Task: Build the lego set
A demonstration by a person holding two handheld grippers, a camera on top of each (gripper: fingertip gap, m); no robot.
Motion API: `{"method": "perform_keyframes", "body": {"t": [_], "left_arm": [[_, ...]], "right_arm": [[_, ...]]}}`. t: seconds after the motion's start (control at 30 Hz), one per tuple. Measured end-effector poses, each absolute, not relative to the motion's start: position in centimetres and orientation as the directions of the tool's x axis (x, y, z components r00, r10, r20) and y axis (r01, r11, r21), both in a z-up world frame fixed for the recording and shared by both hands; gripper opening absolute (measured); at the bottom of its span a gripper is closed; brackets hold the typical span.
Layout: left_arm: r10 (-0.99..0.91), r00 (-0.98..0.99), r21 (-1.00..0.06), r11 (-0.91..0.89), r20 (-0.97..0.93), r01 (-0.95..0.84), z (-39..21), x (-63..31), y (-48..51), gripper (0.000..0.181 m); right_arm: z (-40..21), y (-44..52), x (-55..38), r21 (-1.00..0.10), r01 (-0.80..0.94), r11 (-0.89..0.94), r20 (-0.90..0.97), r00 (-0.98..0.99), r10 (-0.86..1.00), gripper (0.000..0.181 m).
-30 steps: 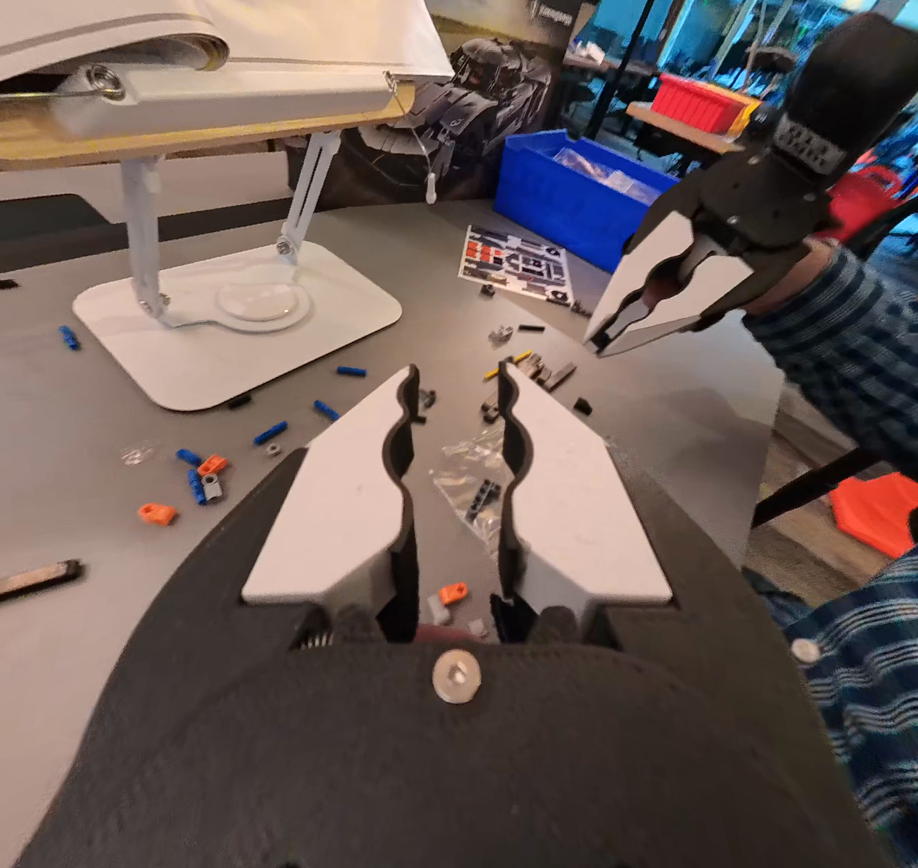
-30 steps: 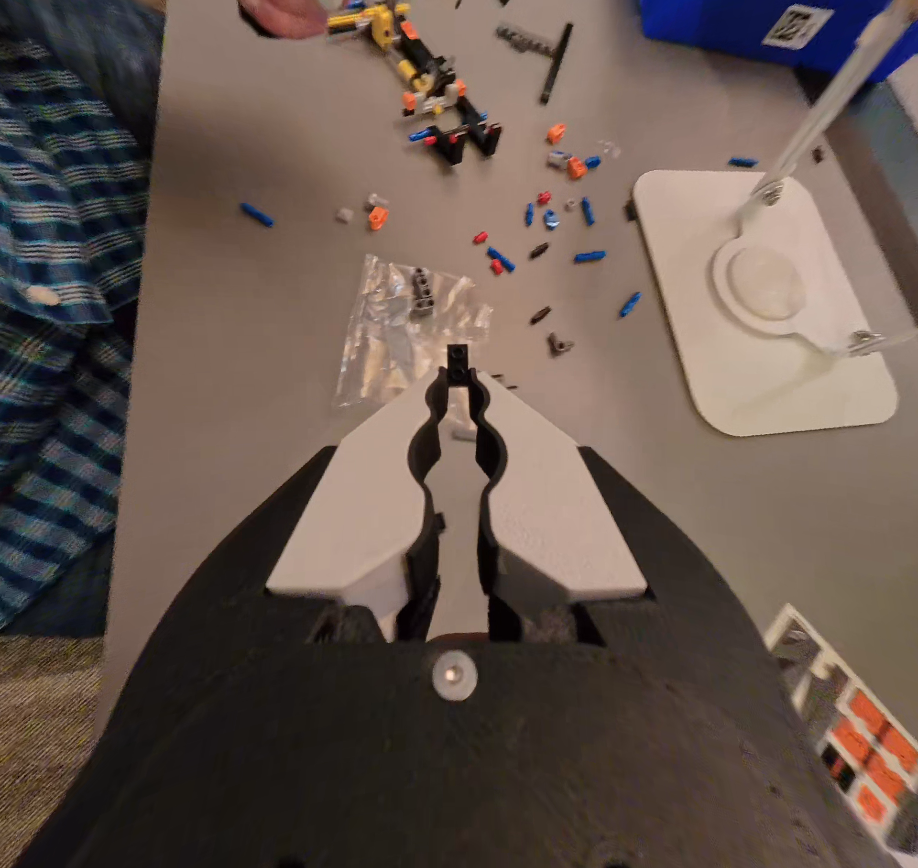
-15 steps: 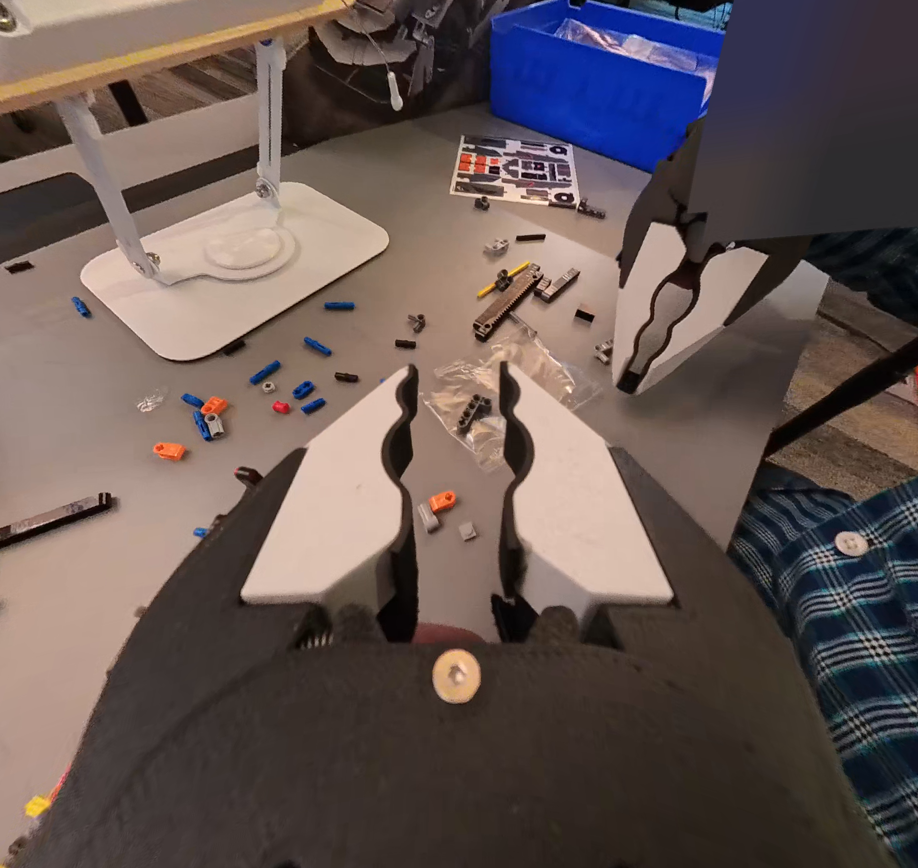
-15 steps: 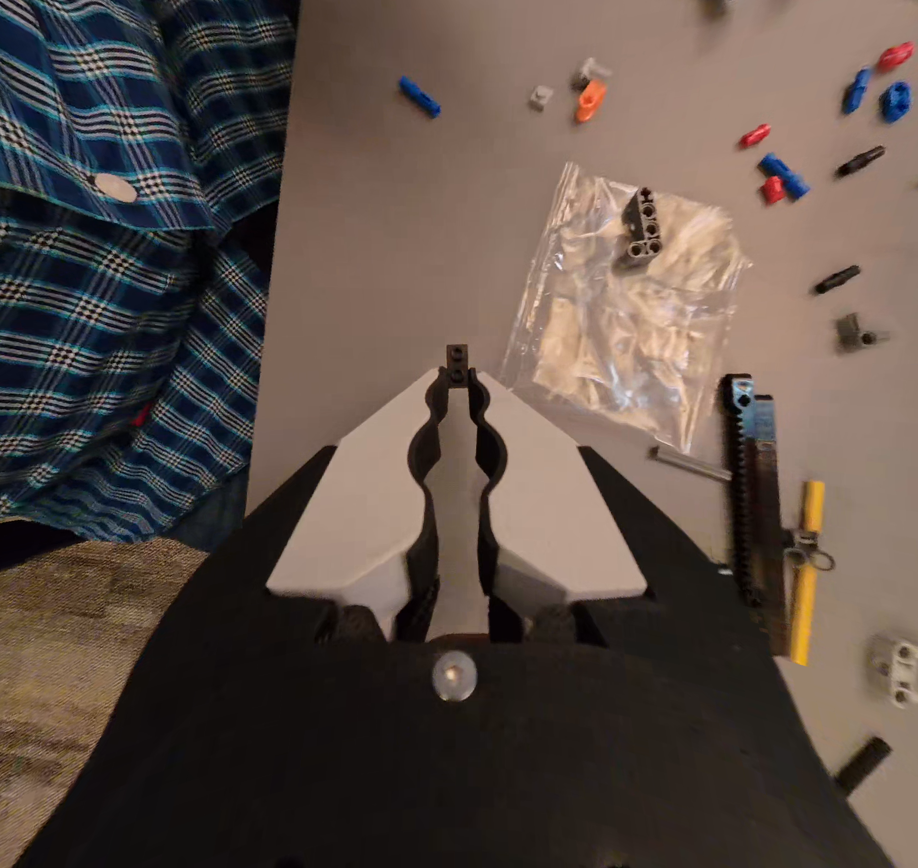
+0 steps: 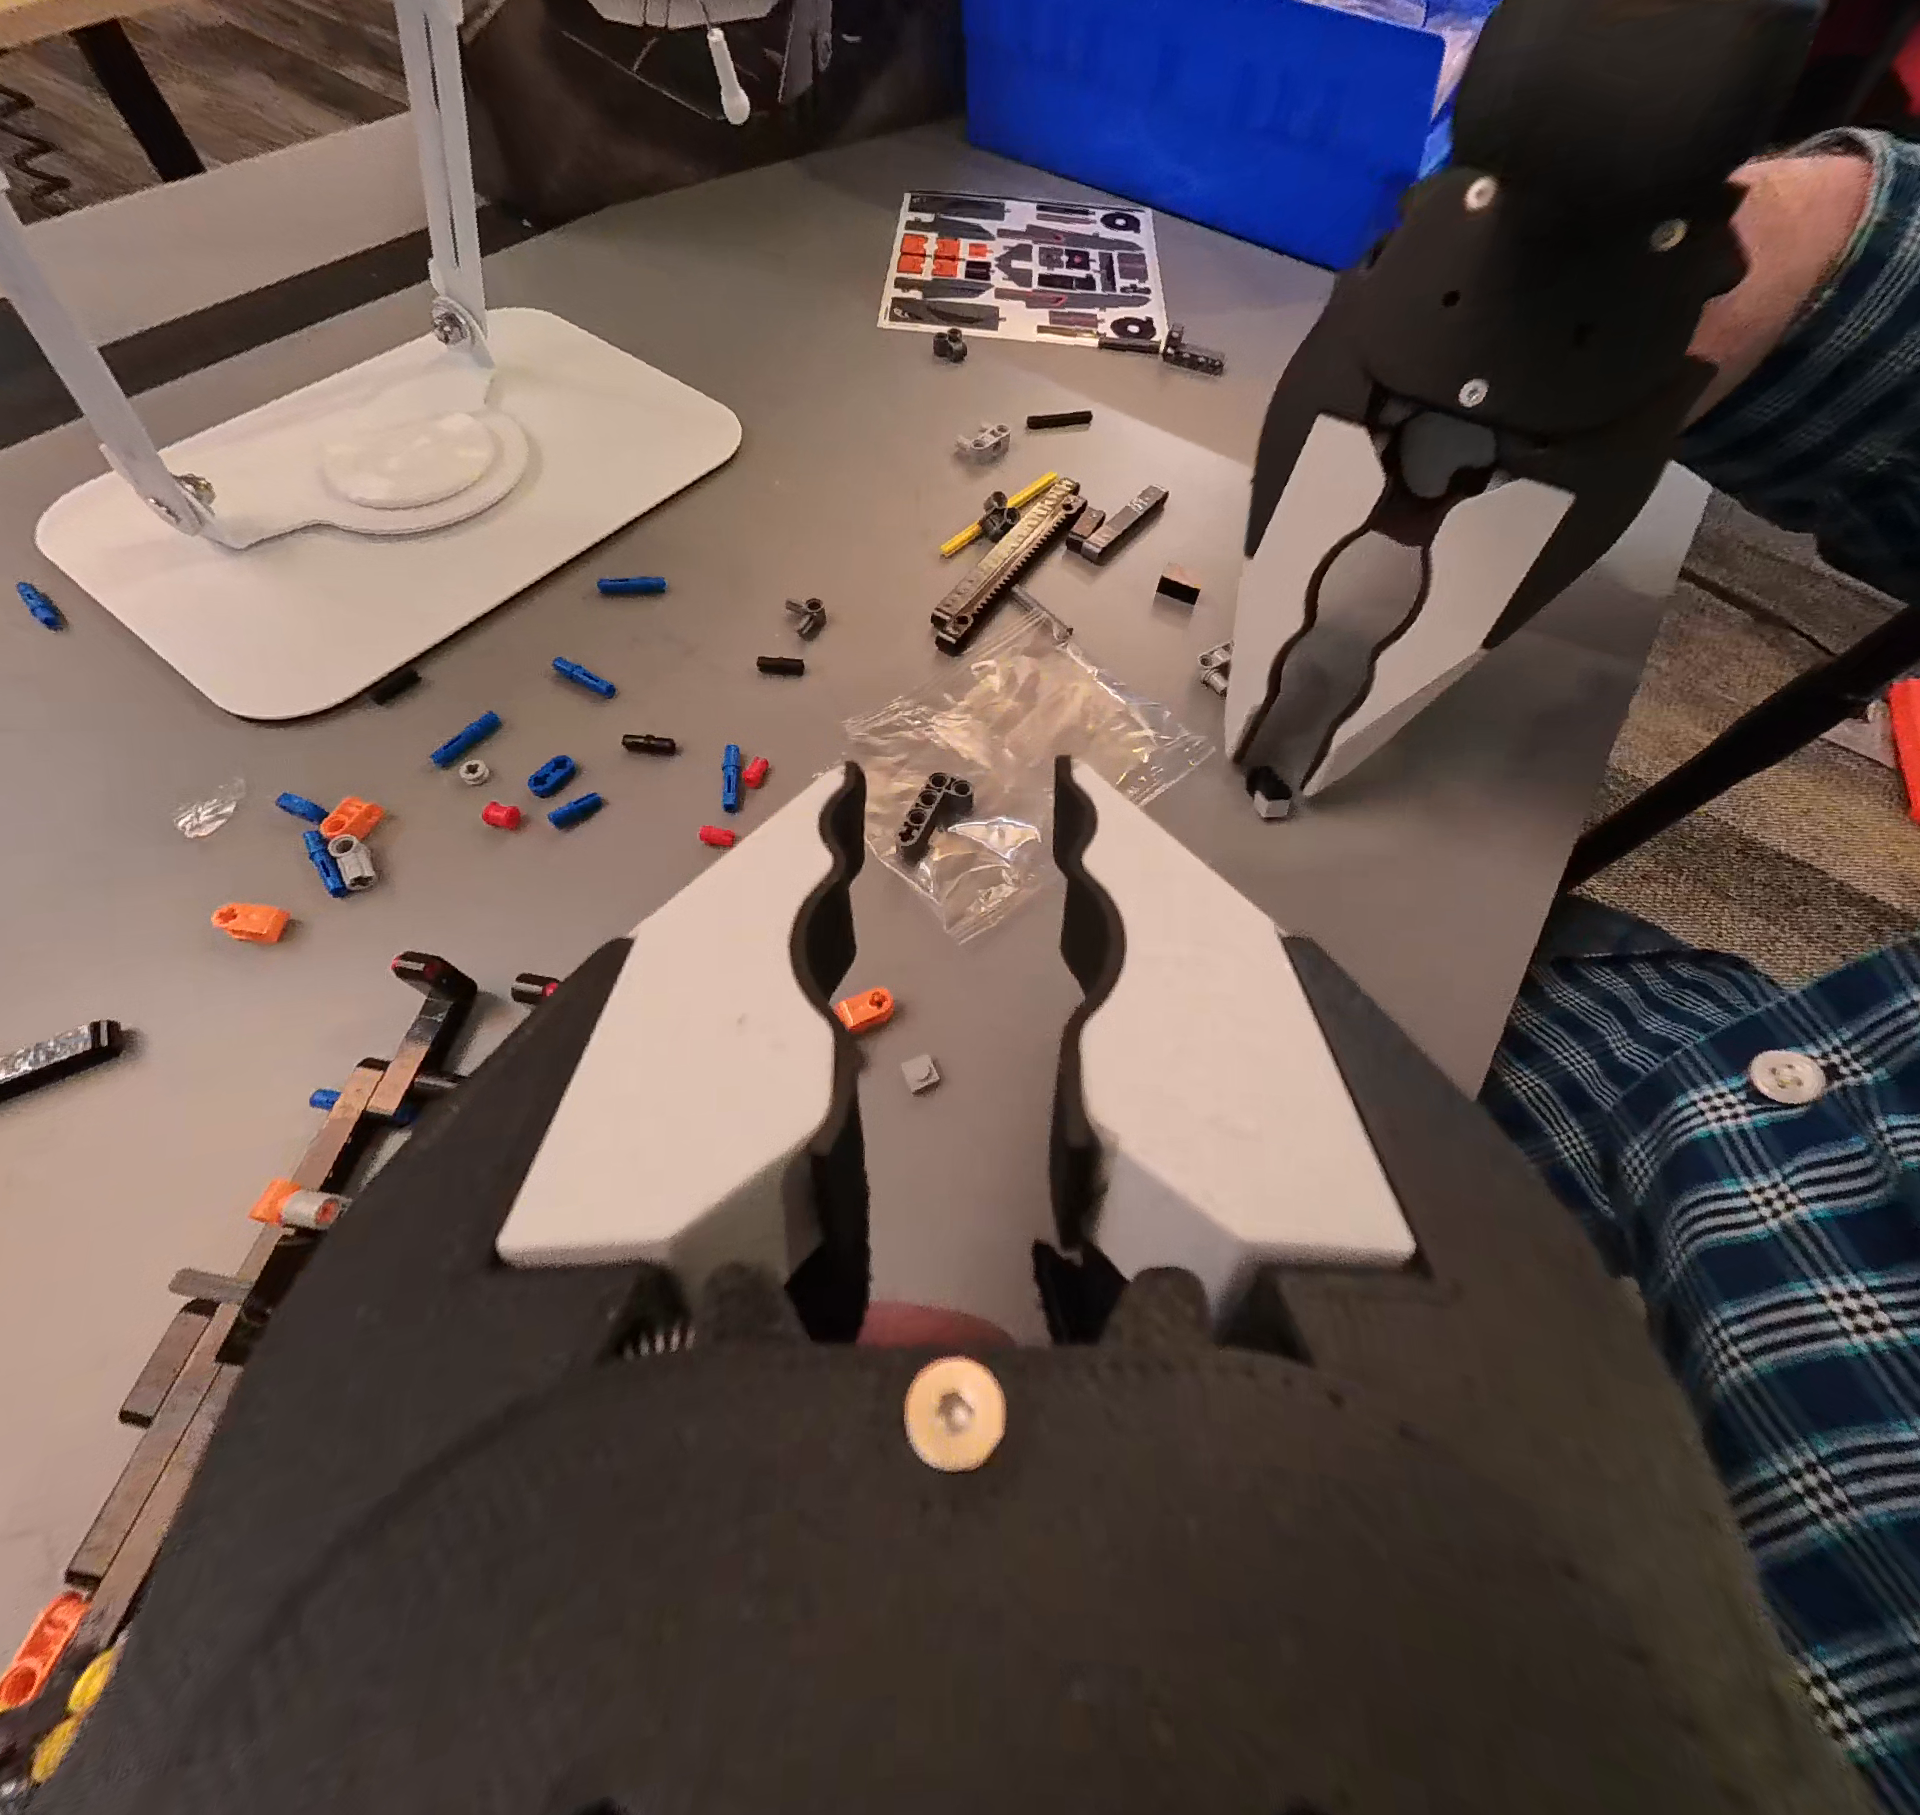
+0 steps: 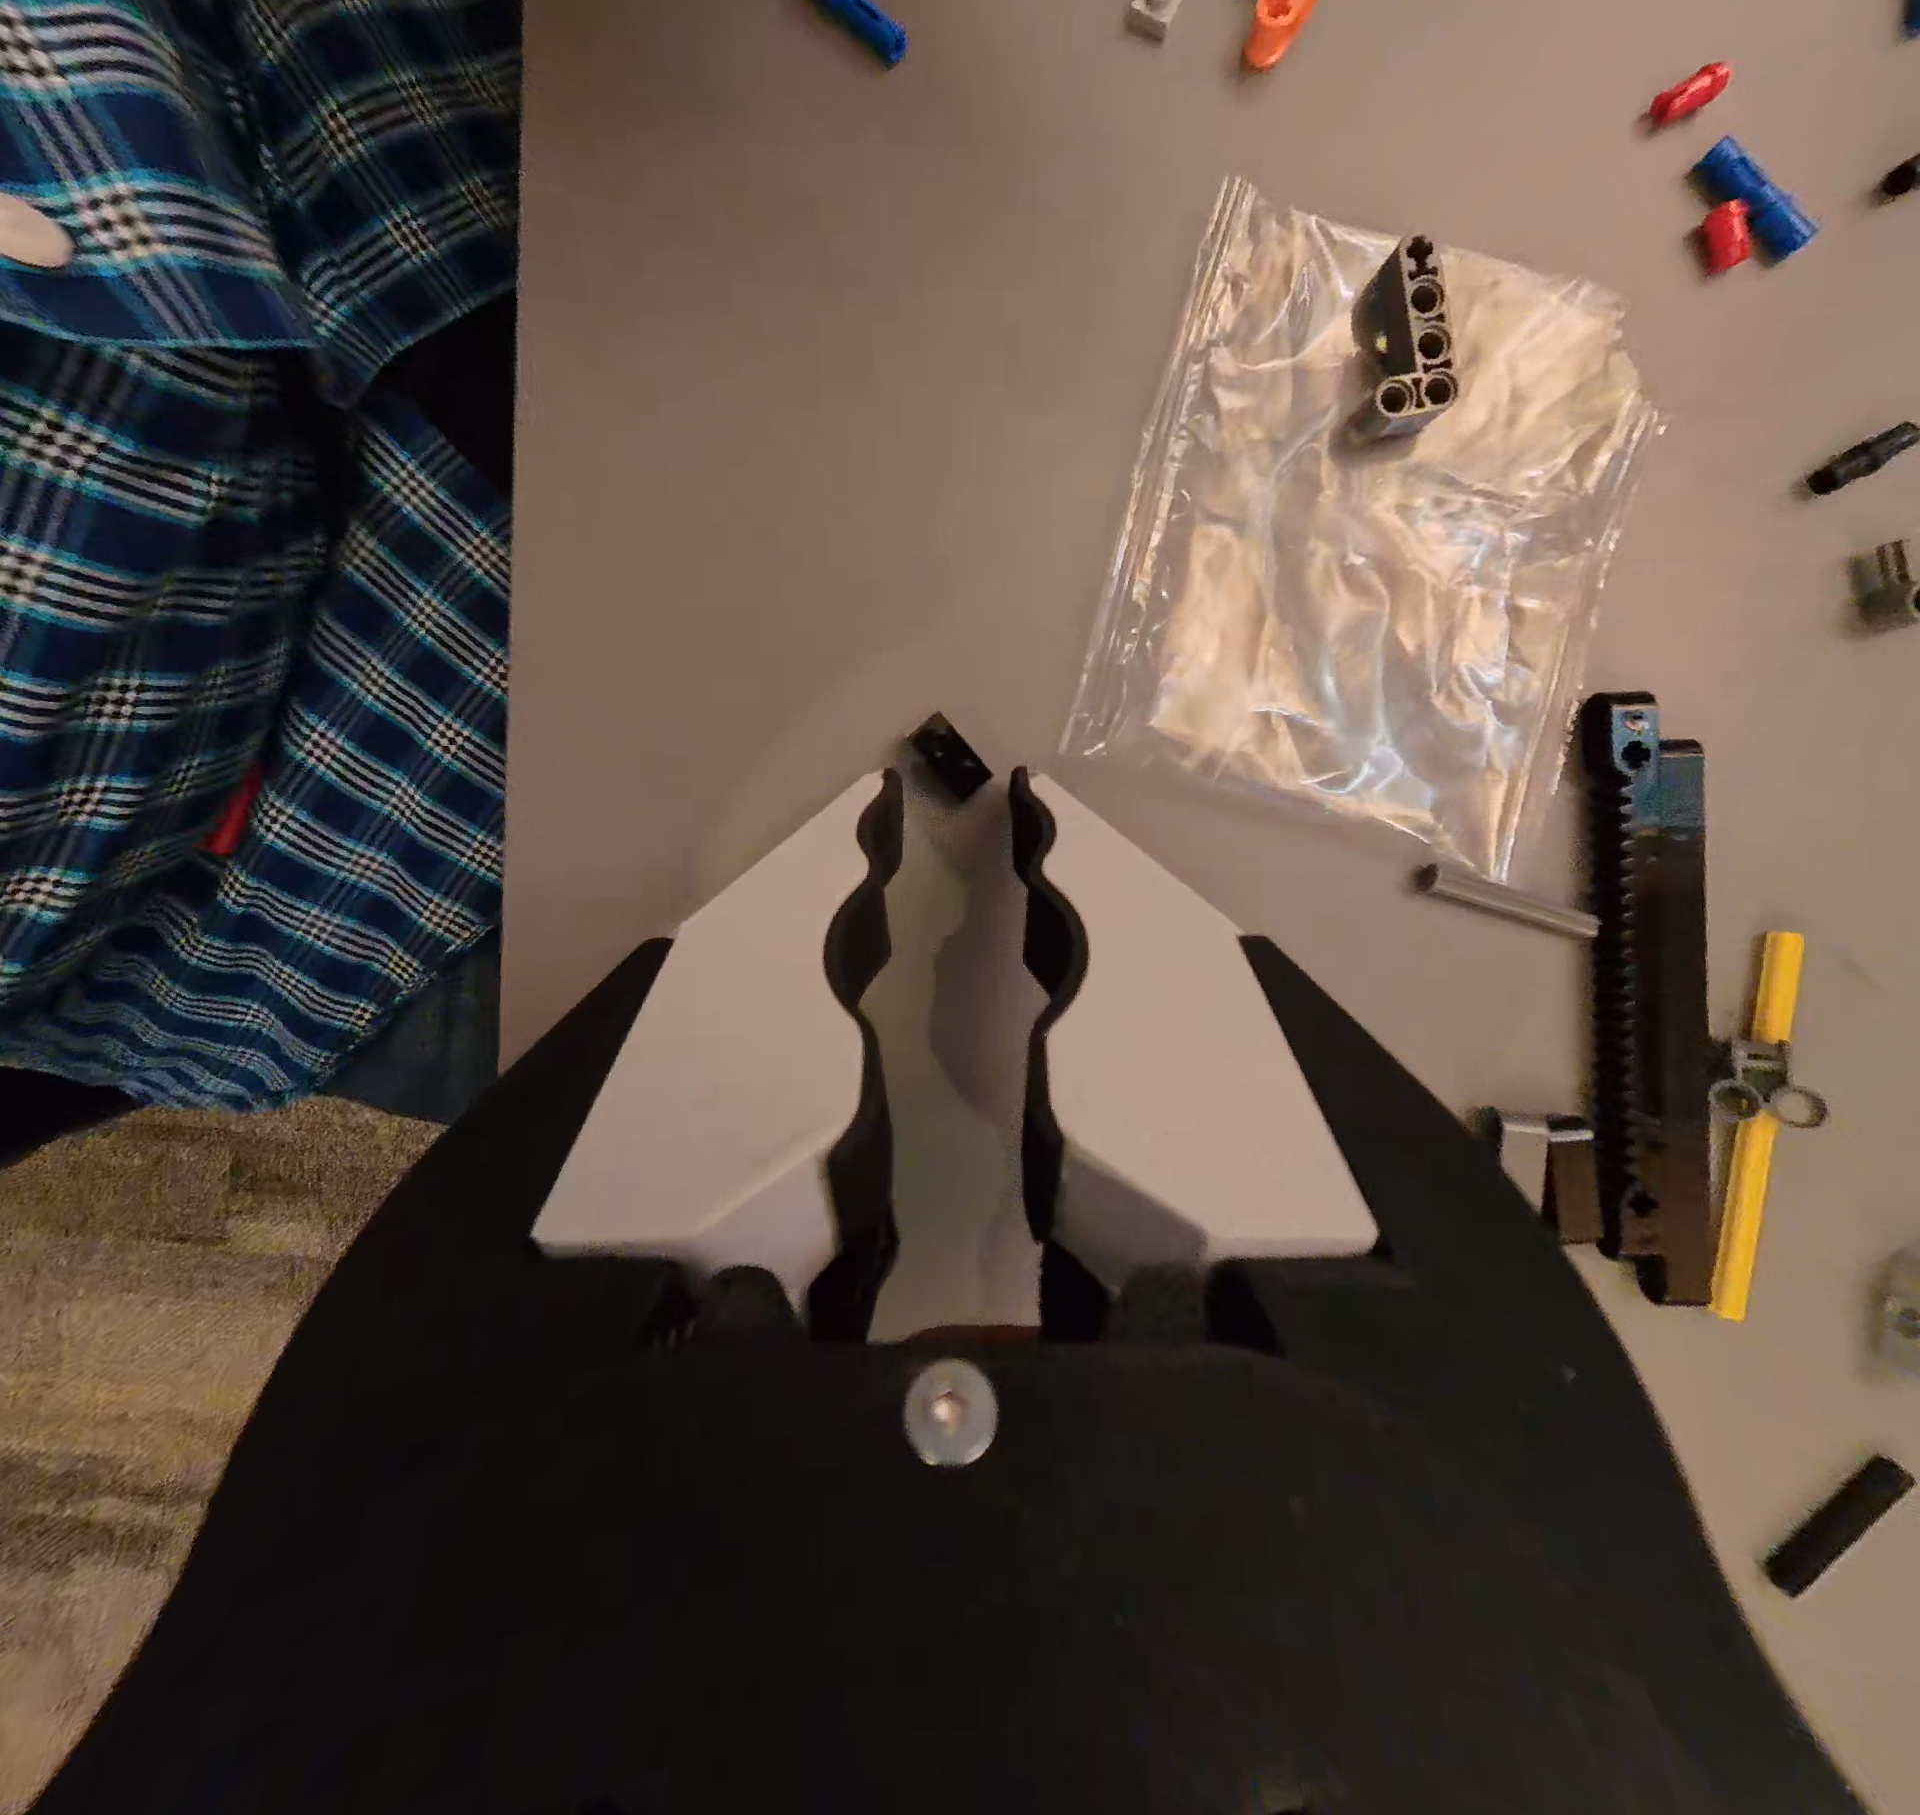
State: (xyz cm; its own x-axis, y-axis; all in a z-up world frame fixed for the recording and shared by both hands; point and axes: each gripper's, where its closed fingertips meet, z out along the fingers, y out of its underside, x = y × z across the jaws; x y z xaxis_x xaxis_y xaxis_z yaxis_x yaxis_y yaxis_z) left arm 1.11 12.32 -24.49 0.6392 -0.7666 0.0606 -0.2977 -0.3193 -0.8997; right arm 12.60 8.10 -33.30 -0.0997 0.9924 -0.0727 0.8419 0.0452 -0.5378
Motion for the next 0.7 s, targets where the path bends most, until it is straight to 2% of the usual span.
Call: {"method": "perform_keyframes", "body": {"t": [0.23, 0.7], "left_arm": [[-0.771, 0.636, -0.887, -0.311, 0.025, -0.342, -25.0, 1.1, 11.8, 0.036], [-0.884, 0.461, -0.808, -0.210, -0.085, -0.550, -28.9, 8.7, 7.0, 0.039]], "right_arm": [[-31.9, 9.1, 14.5, -0.596, 0.803, -0.021, -0.054, -0.014, 0.998, 0.017], [-29.4, 11.6, 15.2, -0.698, 0.715, -0.025, 0.035, 0.070, 0.997, 0.014]]}}
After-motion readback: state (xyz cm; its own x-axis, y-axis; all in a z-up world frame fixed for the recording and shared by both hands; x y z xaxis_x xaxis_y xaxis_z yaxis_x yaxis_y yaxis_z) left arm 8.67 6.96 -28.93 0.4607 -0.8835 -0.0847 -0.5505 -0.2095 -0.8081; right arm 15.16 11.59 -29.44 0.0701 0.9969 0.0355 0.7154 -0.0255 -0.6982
